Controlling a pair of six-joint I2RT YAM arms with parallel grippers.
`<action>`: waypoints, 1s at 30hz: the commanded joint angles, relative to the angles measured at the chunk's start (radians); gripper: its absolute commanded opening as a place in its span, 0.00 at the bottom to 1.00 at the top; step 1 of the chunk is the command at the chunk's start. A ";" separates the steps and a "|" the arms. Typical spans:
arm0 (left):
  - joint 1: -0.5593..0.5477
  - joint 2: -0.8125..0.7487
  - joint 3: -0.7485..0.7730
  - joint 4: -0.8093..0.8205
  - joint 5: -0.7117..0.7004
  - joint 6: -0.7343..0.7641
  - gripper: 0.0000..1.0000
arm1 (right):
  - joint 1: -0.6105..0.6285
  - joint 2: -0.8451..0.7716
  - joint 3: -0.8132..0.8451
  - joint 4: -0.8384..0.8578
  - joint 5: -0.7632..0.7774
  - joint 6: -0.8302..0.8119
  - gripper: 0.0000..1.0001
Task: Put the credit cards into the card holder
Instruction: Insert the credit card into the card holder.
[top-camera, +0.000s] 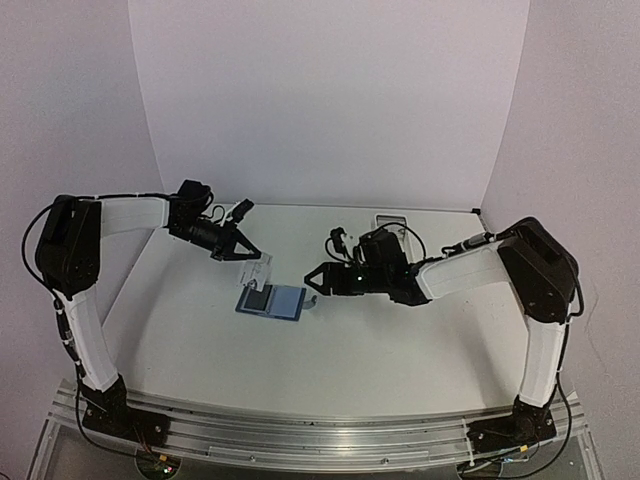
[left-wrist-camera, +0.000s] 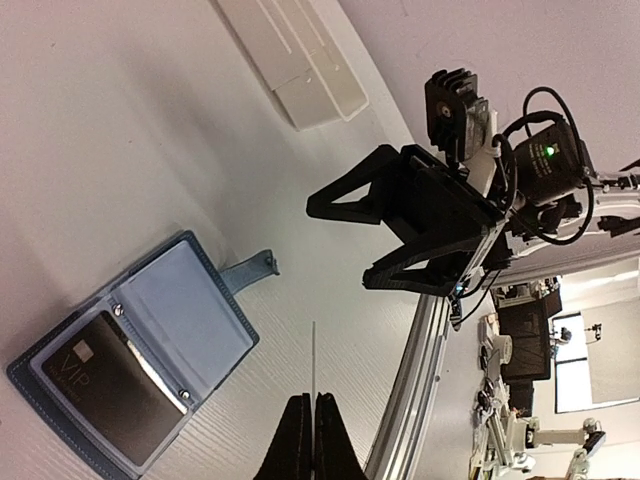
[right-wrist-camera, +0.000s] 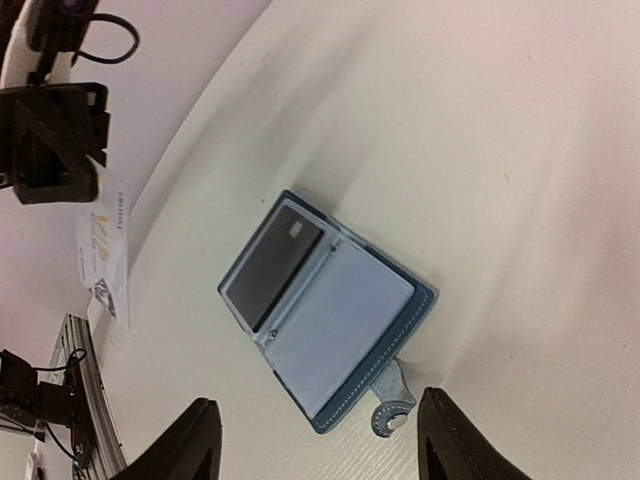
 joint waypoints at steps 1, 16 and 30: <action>0.003 -0.072 -0.009 0.104 0.106 0.027 0.00 | 0.002 -0.073 0.072 -0.020 -0.015 -0.164 0.68; -0.026 -0.200 -0.103 0.358 0.231 -0.094 0.00 | 0.056 0.174 0.300 0.381 -0.333 0.018 0.59; -0.025 -0.173 -0.049 0.047 0.190 0.161 0.71 | 0.030 0.135 0.191 0.564 -0.374 0.068 0.00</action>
